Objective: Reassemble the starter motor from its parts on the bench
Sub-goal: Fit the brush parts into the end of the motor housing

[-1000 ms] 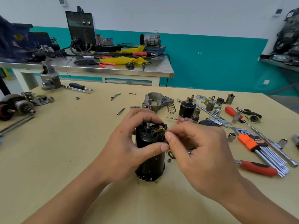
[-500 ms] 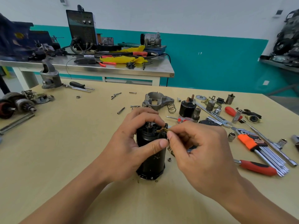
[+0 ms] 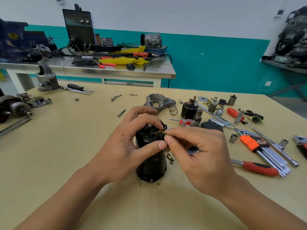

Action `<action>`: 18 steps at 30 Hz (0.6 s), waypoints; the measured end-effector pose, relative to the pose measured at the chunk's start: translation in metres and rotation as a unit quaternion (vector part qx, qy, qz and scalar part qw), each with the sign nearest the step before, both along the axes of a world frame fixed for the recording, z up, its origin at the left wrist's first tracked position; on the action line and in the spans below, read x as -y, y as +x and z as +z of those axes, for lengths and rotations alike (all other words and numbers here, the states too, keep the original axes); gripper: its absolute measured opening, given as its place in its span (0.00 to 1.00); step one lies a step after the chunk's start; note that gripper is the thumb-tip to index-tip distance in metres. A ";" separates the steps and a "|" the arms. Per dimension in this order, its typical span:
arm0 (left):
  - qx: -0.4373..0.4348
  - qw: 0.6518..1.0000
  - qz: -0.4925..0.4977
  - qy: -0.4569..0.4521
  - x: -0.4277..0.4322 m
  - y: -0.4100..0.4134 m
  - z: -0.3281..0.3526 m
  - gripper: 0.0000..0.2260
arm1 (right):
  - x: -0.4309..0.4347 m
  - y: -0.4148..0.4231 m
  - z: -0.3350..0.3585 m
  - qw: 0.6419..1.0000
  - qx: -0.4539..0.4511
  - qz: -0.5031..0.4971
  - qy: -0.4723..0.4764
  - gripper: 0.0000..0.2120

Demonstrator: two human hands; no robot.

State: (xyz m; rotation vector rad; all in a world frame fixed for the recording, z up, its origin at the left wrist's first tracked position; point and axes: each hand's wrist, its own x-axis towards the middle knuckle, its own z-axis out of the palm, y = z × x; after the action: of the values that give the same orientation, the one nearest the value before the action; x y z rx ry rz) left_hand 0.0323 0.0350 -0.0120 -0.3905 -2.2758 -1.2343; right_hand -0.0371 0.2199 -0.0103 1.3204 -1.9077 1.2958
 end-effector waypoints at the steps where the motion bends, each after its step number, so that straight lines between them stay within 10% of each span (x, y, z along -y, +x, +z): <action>1: -0.003 1.000 0.000 -0.012 0.001 0.000 0.001 0.10 | 0.000 -0.001 0.001 1.000 -0.008 0.002 0.007 0.05; 9: 0.003 0.999 -0.021 -0.037 0.004 -0.001 -0.002 0.18 | -0.004 -0.009 0.010 0.989 -0.039 0.029 0.141 0.05; 18: 0.021 0.999 -0.024 0.003 0.003 -0.001 -0.006 0.30 | 0.003 -0.006 0.001 0.996 0.031 0.030 0.081 0.13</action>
State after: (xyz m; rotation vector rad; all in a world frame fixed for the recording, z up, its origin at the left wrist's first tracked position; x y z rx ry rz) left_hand 0.0315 0.0323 -0.0181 -0.4219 -2.3093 -1.2848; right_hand -0.0436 0.2171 -0.0096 1.4438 -2.0670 1.2463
